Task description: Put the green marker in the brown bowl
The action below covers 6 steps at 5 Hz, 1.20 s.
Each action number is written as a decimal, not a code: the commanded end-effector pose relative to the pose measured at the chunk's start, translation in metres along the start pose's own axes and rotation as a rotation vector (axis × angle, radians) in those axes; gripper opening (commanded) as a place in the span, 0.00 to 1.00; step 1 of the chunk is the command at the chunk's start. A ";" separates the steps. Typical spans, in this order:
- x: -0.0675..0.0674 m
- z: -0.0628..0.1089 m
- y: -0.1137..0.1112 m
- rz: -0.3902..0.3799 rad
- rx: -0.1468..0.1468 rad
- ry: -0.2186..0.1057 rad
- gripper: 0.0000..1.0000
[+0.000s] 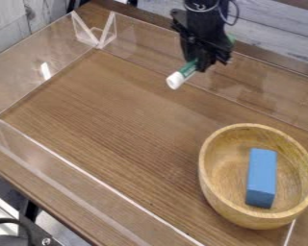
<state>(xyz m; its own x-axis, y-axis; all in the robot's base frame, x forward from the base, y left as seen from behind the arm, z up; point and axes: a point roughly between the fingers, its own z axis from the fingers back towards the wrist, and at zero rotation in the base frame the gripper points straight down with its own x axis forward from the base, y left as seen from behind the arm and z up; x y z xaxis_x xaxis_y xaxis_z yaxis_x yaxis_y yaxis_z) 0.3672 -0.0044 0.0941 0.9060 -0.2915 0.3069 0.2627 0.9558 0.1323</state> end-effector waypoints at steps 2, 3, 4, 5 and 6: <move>0.024 0.035 -0.019 -0.012 0.014 -0.116 0.00; 0.032 0.038 -0.038 -0.010 0.008 -0.127 0.00; 0.040 0.040 -0.052 -0.001 0.003 -0.141 0.00; 0.041 0.038 -0.062 0.008 0.001 -0.152 0.00; 0.042 0.037 -0.071 0.014 -0.004 -0.160 0.00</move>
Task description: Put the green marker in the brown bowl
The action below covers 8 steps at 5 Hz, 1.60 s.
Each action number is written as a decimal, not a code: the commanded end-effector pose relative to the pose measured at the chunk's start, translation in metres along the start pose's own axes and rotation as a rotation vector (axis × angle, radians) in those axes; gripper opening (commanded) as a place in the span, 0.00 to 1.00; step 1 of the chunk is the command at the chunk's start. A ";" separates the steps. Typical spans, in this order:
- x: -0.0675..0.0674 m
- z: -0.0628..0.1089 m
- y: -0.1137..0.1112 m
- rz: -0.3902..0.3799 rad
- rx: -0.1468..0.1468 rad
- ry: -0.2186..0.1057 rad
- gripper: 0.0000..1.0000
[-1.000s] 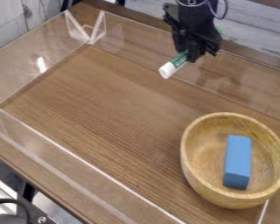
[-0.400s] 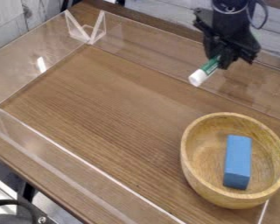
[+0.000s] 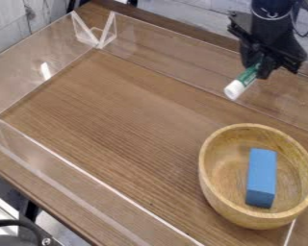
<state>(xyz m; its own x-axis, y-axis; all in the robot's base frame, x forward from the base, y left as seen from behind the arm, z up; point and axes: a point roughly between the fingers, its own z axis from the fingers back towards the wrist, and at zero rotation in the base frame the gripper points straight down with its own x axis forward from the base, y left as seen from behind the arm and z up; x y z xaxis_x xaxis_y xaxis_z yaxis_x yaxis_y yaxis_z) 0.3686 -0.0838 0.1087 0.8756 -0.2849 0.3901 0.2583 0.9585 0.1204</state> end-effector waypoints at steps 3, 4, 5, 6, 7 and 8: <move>0.014 0.018 -0.007 0.008 -0.008 -0.090 0.00; 0.014 0.019 -0.009 0.007 -0.014 -0.099 0.00; 0.015 0.021 -0.010 0.006 -0.020 -0.107 0.00; 0.016 0.022 -0.011 0.005 -0.027 -0.112 0.00; 0.017 0.023 -0.011 0.004 -0.034 -0.117 0.00; 0.005 0.034 -0.018 0.014 -0.033 -0.126 0.00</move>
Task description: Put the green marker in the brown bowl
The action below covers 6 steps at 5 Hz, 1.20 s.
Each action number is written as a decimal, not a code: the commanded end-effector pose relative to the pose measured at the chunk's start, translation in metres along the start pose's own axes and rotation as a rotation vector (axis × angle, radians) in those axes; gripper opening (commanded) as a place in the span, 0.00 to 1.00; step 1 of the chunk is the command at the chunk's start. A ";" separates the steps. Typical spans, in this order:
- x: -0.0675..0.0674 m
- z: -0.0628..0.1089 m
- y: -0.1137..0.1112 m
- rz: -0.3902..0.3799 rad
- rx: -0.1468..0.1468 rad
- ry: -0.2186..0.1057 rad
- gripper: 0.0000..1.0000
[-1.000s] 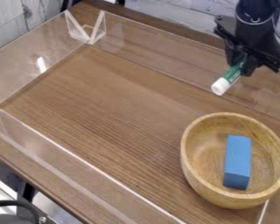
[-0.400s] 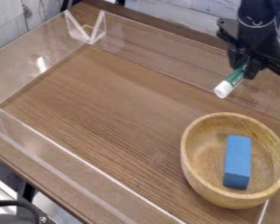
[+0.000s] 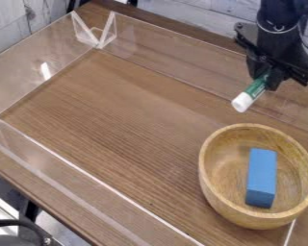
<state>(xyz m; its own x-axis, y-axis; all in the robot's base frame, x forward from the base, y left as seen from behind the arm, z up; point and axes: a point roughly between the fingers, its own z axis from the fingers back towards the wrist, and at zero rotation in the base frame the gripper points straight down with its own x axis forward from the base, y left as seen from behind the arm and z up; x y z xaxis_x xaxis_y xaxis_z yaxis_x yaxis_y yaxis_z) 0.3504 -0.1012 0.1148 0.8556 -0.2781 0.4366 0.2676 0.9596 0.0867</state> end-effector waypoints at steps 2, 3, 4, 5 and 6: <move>-0.012 0.042 -0.015 0.032 0.008 -0.092 0.00; -0.021 0.051 -0.021 0.037 0.012 -0.109 0.00; -0.031 0.060 -0.027 0.042 0.014 -0.129 0.00; -0.040 0.066 -0.033 0.042 0.017 -0.149 0.00; -0.046 0.069 -0.037 0.042 0.021 -0.174 0.00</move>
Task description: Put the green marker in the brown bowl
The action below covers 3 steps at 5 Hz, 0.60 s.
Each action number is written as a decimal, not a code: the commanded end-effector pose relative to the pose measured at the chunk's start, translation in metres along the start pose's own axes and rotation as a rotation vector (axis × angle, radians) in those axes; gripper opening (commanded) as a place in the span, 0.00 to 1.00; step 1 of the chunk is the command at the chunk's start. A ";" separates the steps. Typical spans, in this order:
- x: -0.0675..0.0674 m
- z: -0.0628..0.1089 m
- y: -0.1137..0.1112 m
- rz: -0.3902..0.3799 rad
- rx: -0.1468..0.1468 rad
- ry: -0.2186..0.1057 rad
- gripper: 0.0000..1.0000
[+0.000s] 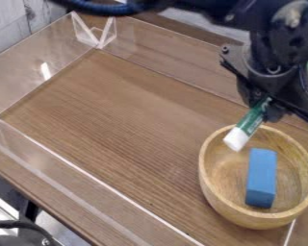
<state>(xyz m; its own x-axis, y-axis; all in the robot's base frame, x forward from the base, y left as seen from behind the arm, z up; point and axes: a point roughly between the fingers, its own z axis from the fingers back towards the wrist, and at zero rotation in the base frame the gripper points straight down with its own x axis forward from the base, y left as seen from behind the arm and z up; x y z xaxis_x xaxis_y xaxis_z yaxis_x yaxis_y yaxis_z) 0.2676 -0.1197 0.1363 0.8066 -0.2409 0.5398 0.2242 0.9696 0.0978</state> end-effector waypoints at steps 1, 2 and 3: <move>0.007 0.014 -0.003 0.020 -0.010 -0.075 0.00; 0.004 0.017 -0.005 0.033 -0.004 -0.072 0.00; 0.001 0.018 -0.007 0.045 0.000 -0.070 0.00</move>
<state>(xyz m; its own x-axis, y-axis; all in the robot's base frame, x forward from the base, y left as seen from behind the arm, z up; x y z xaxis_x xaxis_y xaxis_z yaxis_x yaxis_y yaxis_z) 0.2547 -0.1242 0.1346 0.8056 -0.2085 0.5546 0.1905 0.9775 0.0907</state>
